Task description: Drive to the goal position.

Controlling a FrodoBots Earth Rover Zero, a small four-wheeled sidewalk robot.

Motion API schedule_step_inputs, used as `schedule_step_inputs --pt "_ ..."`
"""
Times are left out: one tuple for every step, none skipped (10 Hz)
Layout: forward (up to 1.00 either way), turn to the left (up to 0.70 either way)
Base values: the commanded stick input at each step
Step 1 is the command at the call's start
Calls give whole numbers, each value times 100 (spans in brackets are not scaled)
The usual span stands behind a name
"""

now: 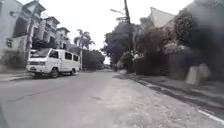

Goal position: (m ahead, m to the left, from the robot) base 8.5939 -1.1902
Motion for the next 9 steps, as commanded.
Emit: schedule_step_inputs --pt "50 0" --pt "50 0" --pt "50 0" --pt "50 0" --pt "50 0" --pt "50 0" --pt "50 0" --pt "50 0" --pt "50 0"
